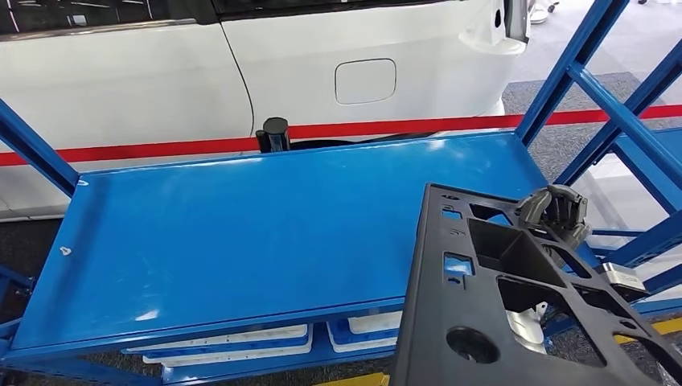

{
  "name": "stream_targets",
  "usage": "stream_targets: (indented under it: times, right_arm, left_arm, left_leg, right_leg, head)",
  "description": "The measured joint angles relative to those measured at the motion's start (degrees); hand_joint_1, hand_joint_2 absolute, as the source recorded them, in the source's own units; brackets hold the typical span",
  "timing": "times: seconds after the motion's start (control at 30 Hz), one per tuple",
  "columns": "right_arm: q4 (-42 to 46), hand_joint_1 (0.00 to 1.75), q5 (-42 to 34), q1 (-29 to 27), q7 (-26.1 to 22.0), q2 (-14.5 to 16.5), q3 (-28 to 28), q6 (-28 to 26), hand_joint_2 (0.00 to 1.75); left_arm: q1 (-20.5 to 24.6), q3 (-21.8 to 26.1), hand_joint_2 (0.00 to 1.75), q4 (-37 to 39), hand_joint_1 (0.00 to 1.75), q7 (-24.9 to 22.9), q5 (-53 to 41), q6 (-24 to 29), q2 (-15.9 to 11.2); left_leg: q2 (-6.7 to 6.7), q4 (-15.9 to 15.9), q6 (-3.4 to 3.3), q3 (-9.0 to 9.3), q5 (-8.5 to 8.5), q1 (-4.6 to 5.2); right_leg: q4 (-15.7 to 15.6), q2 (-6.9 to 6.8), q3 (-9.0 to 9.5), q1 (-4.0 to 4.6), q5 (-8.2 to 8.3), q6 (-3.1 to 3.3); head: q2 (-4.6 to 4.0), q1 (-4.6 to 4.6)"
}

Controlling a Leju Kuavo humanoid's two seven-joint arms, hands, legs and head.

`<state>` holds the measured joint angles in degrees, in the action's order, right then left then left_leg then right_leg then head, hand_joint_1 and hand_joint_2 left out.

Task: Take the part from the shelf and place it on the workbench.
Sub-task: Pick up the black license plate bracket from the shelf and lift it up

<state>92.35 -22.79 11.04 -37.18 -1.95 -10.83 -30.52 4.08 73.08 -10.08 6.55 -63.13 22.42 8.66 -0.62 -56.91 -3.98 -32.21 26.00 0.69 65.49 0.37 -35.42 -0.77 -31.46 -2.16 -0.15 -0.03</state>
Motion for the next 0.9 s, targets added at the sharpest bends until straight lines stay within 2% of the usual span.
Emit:
stream_targets:
  times: [0.07,0.1,0.13,0.2,0.23,0.27,0.33,0.37,0.4,0.43,0.47,0.53,0.57,0.6,0.63,0.67,0.73,0.77,0.8,0.9]
  right_arm:
    - [0.04,1.75,0.21,-0.41,-0.04,0.01,-0.02,0.09,1.75]
    - [0.04,1.75,0.36,-0.65,-0.07,-0.01,-0.02,0.14,1.75]
    - [0.05,1.75,0.52,-0.81,-0.10,-0.03,-0.01,0.18,1.75]
    - [0.09,1.75,0.88,-0.91,-0.18,-0.04,0.01,0.22,1.75]
    - [0.11,1.75,1.04,-0.94,-0.20,-0.03,0.00,0.22,1.75]
    - [0.18,1.75,1.17,-1.00,-0.22,-0.03,0.01,0.24,1.75]
    - [0.31,1.75,1.36,-1.13,-0.24,-0.02,0.03,0.25,1.75]
    - [0.38,1.75,1.45,-1.16,-0.24,-0.01,0.06,0.26,1.75]
    - [0.39,1.75,1.56,-1.15,-0.24,0.00,0.06,0.27,1.75]
    - [0.43,1.75,1.65,-1.14,-0.24,0.02,0.08,0.27,1.75]
    - [0.47,1.75,1.74,-1.13,-0.24,0.04,0.08,0.28,1.75]
    - [0.55,1.75,1.79,-1.15,-0.24,0.07,0.09,0.29,1.75]
    - [0.56,1.75,1.80,-1.19,-0.24,0.07,0.09,0.30,1.75]
    - [0.56,1.75,1.82,-1.23,-0.24,0.07,0.09,0.30,1.75]
    - [0.56,1.75,1.87,-1.26,-0.24,0.07,0.08,0.32,1.75]
    - [0.56,1.75,1.99,-1.28,-0.24,0.06,0.08,0.34,1.75]
    - [0.64,1.75,2.36,-1.31,-0.24,0.01,0.09,0.39,1.75]
    - [0.74,1.75,2.59,-1.35,-0.24,-0.04,0.11,0.41,1.75]
    - [0.87,1.75,2.78,-1.41,-0.24,-0.08,0.14,0.42,1.75]
    - [1.34,1.75,3.20,-1.91,-0.24,-0.26,0.27,0.45,1.75]
  left_arm:
    - [-0.02,0.08,1.75,0.01,0.00,0.76,0.51,-0.38,0.05]
    - [-0.04,0.15,1.75,0.02,0.00,1.00,0.69,-0.54,0.08]
    - [-0.05,0.24,1.75,0.05,0.00,1.18,0.88,-0.64,0.10]
    - [-0.06,0.42,1.75,0.11,0.00,1.44,1.21,-0.81,0.15]
    - [-0.04,0.49,1.75,0.13,0.00,1.52,1.34,-0.84,0.14]
    - [-0.04,0.54,1.75,0.14,0.00,1.57,1.40,-0.86,0.14]
    - [-0.03,0.60,1.75,0.16,0.00,1.62,1.41,-0.89,0.13]
    - [-0.06,0.62,1.75,0.17,0.00,1.64,1.41,-0.91,0.14]
    - [-0.07,0.67,1.75,0.18,0.00,1.66,1.41,-0.92,0.13]
    - [-0.08,0.72,1.75,0.18,0.00,1.68,1.41,-0.94,0.12]
    - [-0.08,0.76,1.75,0.18,0.00,1.69,1.41,-0.95,0.11]
    - [-0.07,0.82,1.75,0.18,0.00,1.71,1.41,-0.96,0.11]
    - [-0.07,0.82,1.75,0.18,0.00,1.72,1.41,-0.96,0.11]
    - [-0.07,0.83,1.75,0.19,0.00,1.72,1.41,-0.98,0.12]
    - [-0.07,0.84,1.75,0.19,0.00,1.72,1.41,-1.00,0.13]
    - [-0.07,0.84,1.75,0.20,0.00,1.72,1.41,-1.04,0.13]
    - [0.00,0.84,1.75,0.20,0.00,1.72,1.40,-1.20,0.08]
    - [0.05,0.84,1.75,0.20,0.00,1.72,1.38,-1.29,0.05]
    - [0.09,0.84,1.75,0.20,0.00,1.72,1.36,-1.37,0.03]
    - [0.11,0.84,1.75,0.21,0.00,1.61,1.31,-1.45,0.03]
  left_leg:
    - [0.09,-0.03,0.03,-0.28,-0.13,-0.12]
    - [0.10,-0.06,0.13,-0.37,-0.19,-0.21]
    - [0.11,-0.09,0.27,-0.43,-0.26,-0.35]
    - [0.09,-0.34,0.80,-0.51,-0.27,-0.70]
    - [0.02,-0.53,1.20,-0.69,-0.26,-0.79]
    - [-0.06,-0.77,1.62,-0.83,-0.26,-0.80]
    - [-0.33,-1.04,2.44,-1.28,-0.52,-0.73]
    - [-0.41,-1.14,2.79,-1.46,-0.63,-0.79]
    - [-0.43,-1.43,3.14,-1.77,-0.34,-0.92]
    - [-0.32,-2.38,3.45,-2.23,0.66,-1.05]
    - [-0.15,-4.53,3.74,-3.13,2.52,-1.18]
    - [0.16,-11.66,4.23,-5.80,7.36,-1.29]
    - [0.22,-15.08,4.40,-6.94,9.09,-1.31]
    - [0.24,-16.92,4.45,-7.26,9.72,-1.32]
    - [0.27,-16.63,4.39,-6.50,9.25,-1.32]
    - [0.31,-14.04,4.21,-4.49,7.89,-1.32]
    - [0.35,-5.68,3.62,1.19,5.21,-1.20]
    - [0.32,-2.54,3.32,3.18,4.38,-1.04]
    - [0.28,-0.80,3.07,4.16,4.13,-0.82]
    - [0.37,0.02,2.07,3.48,3.16,-0.44]
  right_leg:
    - [7.28,-0.01,-3.07,-0.17,-2.71,-0.09]
    - [8.73,-0.02,-3.58,-0.31,-2.88,-0.51]
    - [7.90,-0.05,-3.00,-0.47,-2.13,-1.14]
    - [-0.02,-0.15,1.17,-0.92,0.87,-2.59]
    - [-3.68,-0.01,3.26,-0.91,2.12,-2.83]
    - [-6.30,0.13,4.65,-0.86,2.90,-2.76]
    - [-7.07,0.50,4.94,-0.47,3.21,-1.71]
    - [-7.17,0.48,4.62,-0.64,3.32,-1.14]
    - [-7.19,0.44,4.36,-0.78,3.47,-0.57]
    - [-7.24,0.36,4.08,-0.92,3.78,0.00]
    - [-7.31,0.24,3.74,-1.06,4.13,0.59]
    - [-7.28,-0.01,2.83,-0.89,4.76,1.45]
    - [-7.26,-0.12,2.31,-0.78,5.09,1.64]
    - [-7.25,-0.20,1.84,-0.68,5.43,1.69]
    - [-7.24,-0.24,1.43,-0.60,5.76,1.62]
    - [-7.23,-0.25,1.10,-0.56,6.08,1.52]
    - [-7.22,-0.25,0.68,-0.43,6.66,1.09]
    - [-7.25,-0.29,0.57,-0.37,6.96,0.75]
    - [-7.26,-0.32,0.50,-0.32,7.23,0.35]
    - [-7.39,-0.42,0.13,-0.34,8.01,-0.91]
  head:
    - [0.00,0.06]
    - [0.00,0.06]
    - [0.00,0.07]
    - [0.00,0.11]
    - [0.00,0.14]
    - [0.00,0.20]
    - [0.00,0.17]
    - [0.00,0.15]
    - [0.00,0.09]
    - [0.00,0.03]
    - [0.00,-0.05]
    - [0.00,-0.19]
    - [0.00,-0.20]
    - [0.00,-0.20]
    - [0.00,-0.20]
    - [0.00,-0.21]
    - [0.00,-0.23]
    - [0.00,-0.17]
    - [0.00,-0.20]
    - [0.00,-0.37]
